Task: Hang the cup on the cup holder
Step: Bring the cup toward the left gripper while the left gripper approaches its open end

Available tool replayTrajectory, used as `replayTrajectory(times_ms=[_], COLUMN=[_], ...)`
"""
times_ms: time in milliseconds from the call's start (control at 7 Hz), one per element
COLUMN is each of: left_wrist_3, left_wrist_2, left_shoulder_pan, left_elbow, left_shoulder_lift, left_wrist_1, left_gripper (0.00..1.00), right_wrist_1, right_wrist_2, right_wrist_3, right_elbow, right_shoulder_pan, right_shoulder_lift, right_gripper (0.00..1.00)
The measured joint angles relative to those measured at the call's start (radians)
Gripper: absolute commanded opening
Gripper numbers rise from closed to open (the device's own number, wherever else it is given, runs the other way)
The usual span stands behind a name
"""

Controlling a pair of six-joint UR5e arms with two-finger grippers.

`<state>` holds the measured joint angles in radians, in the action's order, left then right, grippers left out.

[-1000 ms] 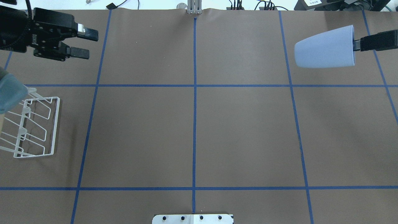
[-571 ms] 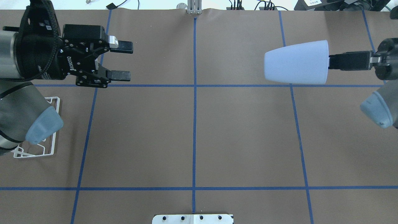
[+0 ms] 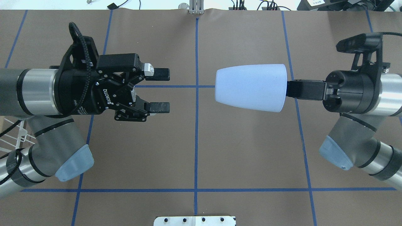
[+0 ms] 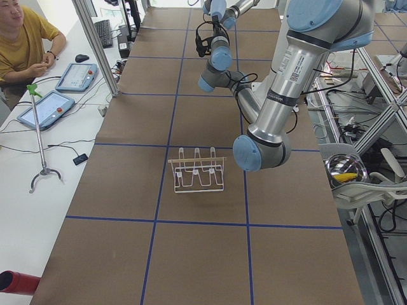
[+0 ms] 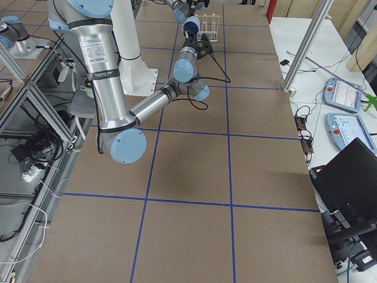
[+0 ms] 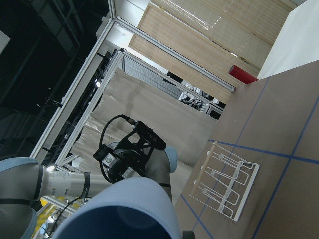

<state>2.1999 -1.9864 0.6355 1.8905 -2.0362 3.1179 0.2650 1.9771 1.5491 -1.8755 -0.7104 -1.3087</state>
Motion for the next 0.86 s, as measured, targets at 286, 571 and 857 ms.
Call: replayTrajectory(times_ms=[286, 571, 857], left_wrist_3=[0.002, 0.002, 0.000], left_wrist_2=[0.013, 0.015, 0.016], left_shoulder_pan=[-0.030, -0.037, -0.050], left_elbow=[0.000, -0.003, -0.008], left_shoulder_lift=[-0.008, -0.011, -0.011], left_wrist_1=[0.008, 0.009, 0.009], left_gripper=[0.98, 0.98, 0.98], right_wrist_1=[0.010, 0.013, 0.012], right_wrist_2=[-0.098, -0.163, -0.198], right_wrist_3=[-0.111, -0.194, -0.206], right_elbow=[0.007, 0.017, 0.019], right_shoulder_pan=[0.123, 0.201, 0.227], right_shoulder_lift=[0.000, -0.001, 0.006], right_gripper=[0.00, 0.00, 0.00])
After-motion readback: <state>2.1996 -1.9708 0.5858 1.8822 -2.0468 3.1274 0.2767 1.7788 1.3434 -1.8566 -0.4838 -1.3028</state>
